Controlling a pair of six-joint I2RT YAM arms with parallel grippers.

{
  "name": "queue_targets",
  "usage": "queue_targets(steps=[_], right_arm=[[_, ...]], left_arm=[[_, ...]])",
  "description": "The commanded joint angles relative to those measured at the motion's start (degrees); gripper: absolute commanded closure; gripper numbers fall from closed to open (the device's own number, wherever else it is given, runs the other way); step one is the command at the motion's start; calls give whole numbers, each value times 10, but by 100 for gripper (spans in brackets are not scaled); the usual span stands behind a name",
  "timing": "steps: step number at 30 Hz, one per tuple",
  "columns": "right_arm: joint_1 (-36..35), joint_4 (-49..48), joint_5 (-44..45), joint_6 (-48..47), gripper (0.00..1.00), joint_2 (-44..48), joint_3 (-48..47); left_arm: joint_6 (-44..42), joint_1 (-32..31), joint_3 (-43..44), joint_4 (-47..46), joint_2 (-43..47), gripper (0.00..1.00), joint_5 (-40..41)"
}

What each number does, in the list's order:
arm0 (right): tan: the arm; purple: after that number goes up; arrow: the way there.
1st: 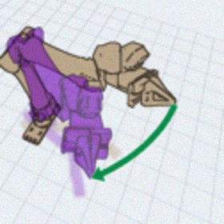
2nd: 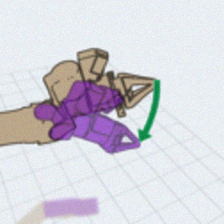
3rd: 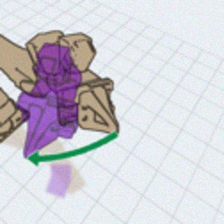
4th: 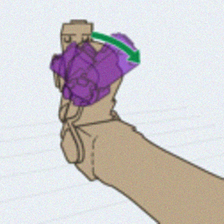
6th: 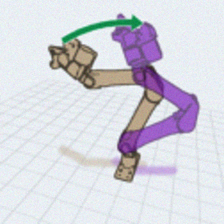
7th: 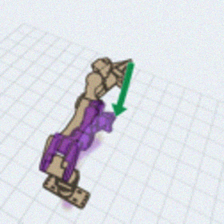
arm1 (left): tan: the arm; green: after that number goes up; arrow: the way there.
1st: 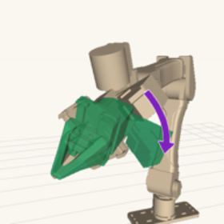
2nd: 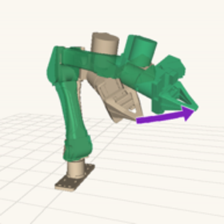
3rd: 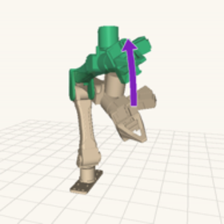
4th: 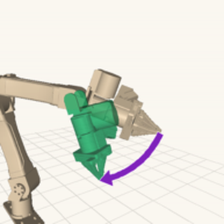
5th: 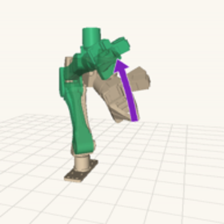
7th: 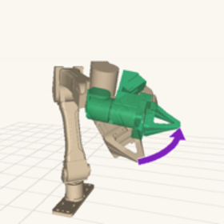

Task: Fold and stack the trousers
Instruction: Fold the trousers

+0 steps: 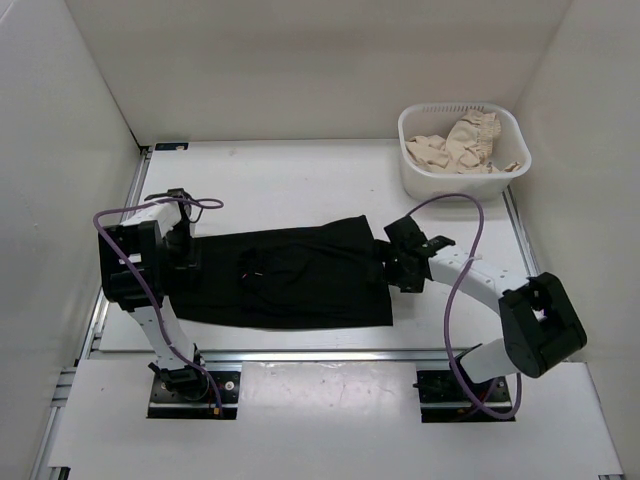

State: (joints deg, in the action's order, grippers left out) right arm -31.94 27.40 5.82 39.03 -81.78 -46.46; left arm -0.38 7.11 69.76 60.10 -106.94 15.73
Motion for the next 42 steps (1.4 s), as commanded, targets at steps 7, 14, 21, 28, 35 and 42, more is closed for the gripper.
queue_targets(steps=[7, 14, 21, 28, 35, 42], right_arm=[[9, -139, -136, 35, 39, -73, 7], [93, -98, -133, 63, 100, 2, 85], [265, 195, -36, -57, 100, 187, 14], [276, 411, 44, -173, 100, 144, -309], [-6, 422, -9, -119, 100, -93, -539], [-76, 359, -51, -50, 100, -260, -532]], left_arm=[[4, -3, 15, 17, 44, 30, 13], [4, 9, 52, 49, 62, 28, -4], [4, 9, 85, 74, 74, 27, -16], [4, 9, 79, 79, 74, 27, -16], [4, 9, 85, 79, 62, 27, -27], [4, 14, 67, 74, 62, 27, -27]])
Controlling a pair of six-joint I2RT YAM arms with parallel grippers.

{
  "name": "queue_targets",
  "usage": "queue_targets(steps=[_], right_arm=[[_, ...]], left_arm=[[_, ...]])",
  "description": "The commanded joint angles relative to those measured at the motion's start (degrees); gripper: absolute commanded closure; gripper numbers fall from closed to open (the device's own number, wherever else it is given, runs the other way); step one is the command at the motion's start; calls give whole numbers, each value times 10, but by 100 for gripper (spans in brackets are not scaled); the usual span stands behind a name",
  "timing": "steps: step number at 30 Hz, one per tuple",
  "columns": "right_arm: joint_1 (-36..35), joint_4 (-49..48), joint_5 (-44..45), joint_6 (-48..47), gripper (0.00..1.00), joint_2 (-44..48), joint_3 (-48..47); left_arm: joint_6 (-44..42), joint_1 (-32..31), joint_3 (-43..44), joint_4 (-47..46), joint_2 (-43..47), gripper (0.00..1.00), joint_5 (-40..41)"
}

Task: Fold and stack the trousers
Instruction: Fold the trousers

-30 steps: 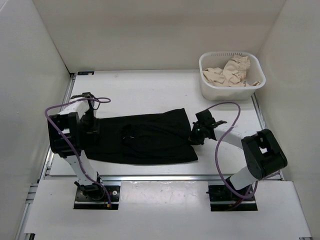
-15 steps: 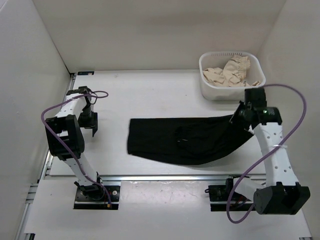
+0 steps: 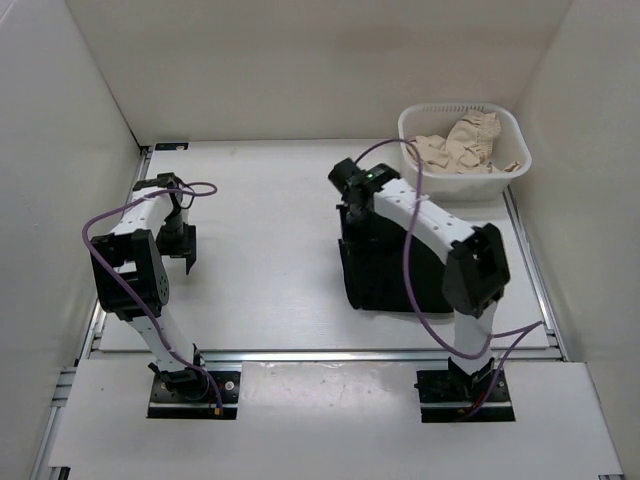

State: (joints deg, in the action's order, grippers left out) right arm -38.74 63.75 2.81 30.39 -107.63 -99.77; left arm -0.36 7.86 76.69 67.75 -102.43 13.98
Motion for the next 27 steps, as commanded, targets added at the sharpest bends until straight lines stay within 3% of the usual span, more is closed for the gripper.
queue_targets(steps=[1, 6, 10, 11, 14, 19, 23, 27], right_arm=[[-16, -15, -21, 49, 99, -9, 6], [-53, -38, -65, 47, 89, -73, -30], [-93, -26, -103, 11, 70, -116, -91], [-99, -18, -121, -8, 53, -131, -103], [-121, -25, -176, -64, 34, -149, -150], [-144, 13, -163, -126, 26, -159, -218], [-129, -40, -46, -103, 18, -9, -92], [-11, -92, 35, 10, 15, 163, 160]], left_arm=[[4, 7, -2, -2, 17, 27, -10], [4, 12, -8, -8, 22, 27, -15], [4, 17, -8, -8, 22, 27, -15], [4, 17, -8, -8, 22, 27, -15], [4, 17, -8, -8, 22, 27, -15], [4, 10, -1, -3, 17, 27, -32], [4, -57, 61, 4, 17, 27, -62], [4, -183, 208, 22, -29, 25, -101]])
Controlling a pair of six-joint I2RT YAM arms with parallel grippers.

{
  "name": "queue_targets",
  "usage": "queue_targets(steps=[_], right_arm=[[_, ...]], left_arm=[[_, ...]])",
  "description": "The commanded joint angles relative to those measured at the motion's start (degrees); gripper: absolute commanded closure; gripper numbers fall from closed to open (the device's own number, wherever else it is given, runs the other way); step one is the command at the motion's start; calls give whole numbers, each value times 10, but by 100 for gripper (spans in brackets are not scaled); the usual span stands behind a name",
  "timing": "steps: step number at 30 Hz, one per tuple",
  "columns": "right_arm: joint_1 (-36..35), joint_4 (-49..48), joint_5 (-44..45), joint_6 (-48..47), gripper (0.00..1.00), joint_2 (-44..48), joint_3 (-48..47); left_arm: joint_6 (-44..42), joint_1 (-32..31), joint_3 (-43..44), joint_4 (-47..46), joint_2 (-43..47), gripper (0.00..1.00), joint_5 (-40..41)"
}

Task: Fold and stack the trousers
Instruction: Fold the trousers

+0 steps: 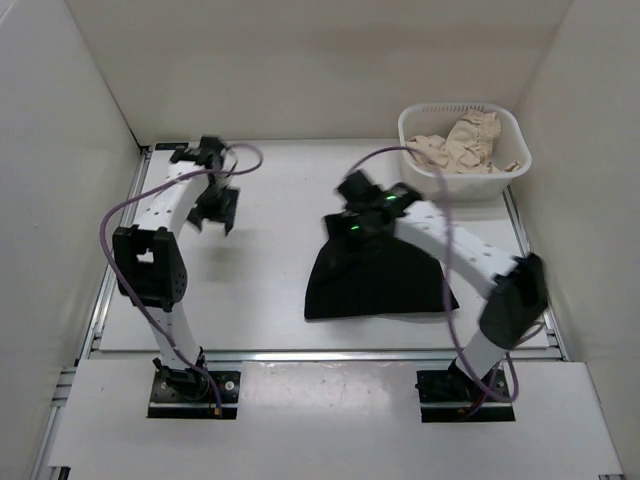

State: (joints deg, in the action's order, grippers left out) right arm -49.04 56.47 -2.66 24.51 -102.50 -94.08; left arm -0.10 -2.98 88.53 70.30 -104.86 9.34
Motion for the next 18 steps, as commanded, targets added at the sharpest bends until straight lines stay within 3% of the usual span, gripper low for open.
queue_targets(steps=[1, 4, 8, 14, 18], right_arm=[[122, -19, 98, 82, 15, 165, 141], [233, -14, 93, 70, 14, 232, 245], [342, -19, 106, 11, 4, 246, 280], [456, -81, 25, -33, 3, 234, 357], [491, -148, -44, -33, 3, 222, 420]], left_arm=[[1, -124, 150, -3, -17, 24, -70], [1, -226, 229, -14, -75, 18, -78], [1, -334, 287, -59, -136, 9, -98], [1, -420, 292, -128, -174, 6, -177], [1, -434, 303, -161, -213, 10, -166]])
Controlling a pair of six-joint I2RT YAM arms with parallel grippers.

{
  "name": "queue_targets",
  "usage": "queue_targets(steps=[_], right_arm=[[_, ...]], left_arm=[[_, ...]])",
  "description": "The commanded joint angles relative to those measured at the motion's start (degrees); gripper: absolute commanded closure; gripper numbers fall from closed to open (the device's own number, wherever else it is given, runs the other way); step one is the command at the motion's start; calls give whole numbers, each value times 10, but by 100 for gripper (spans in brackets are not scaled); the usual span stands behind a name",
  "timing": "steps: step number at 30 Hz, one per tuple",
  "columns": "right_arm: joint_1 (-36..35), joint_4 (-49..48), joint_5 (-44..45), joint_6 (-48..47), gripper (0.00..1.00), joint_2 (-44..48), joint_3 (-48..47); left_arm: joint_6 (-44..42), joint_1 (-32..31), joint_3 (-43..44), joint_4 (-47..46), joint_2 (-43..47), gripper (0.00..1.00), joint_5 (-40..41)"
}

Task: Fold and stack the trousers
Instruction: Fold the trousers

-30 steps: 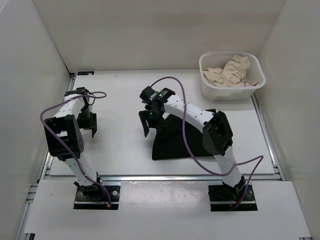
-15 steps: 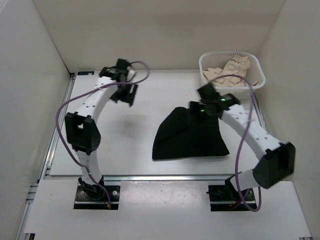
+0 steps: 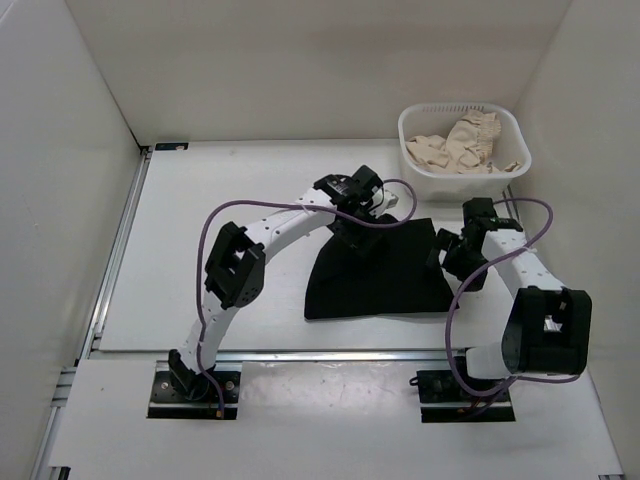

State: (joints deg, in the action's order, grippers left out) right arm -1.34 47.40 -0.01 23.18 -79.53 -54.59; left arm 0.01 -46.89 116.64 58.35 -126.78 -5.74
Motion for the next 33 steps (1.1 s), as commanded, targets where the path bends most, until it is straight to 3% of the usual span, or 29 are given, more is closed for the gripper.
queue_targets(steps=[1, 3, 4, 6, 7, 11, 18, 19, 22, 26, 31, 33], right_arm=[[14, -63, -78, -20, 3, -8, 42], [14, -77, -86, -20, 3, -14, 57], [14, -77, -91, -20, 3, -20, 69], [14, -82, -91, -25, 3, -20, 80], [14, -87, -91, -25, 3, -20, 92], [14, -95, -91, -25, 4, -27, 114], [14, -101, -108, -45, 4, -20, 127], [14, -96, -117, -53, 4, -20, 127], [14, -96, -123, -67, 4, -20, 112], [14, -66, -122, -93, 4, -26, 57], [27, -21, -58, -88, 4, -13, -10], [33, -15, -17, -52, 9, -7, -39]], left_arm=[[0, 0, 28, -41, -3, 12, -8], [0, 0, 28, -54, -17, 22, 19], [0, 0, 28, -54, -25, 38, 34], [0, 5, 28, -69, -31, 59, 86], [0, 5, 28, -69, -31, 75, 101], [0, 37, 16, -96, -31, 86, 169], [0, 112, -14, -96, -11, 83, 194], [0, 112, -30, -96, -4, 70, 177], [0, 125, -61, -96, 15, 48, 177], [0, 125, -91, -77, 29, 32, 177], [0, 141, -137, -71, 84, 30, 177], [0, 147, -154, -66, 108, 30, 170]])
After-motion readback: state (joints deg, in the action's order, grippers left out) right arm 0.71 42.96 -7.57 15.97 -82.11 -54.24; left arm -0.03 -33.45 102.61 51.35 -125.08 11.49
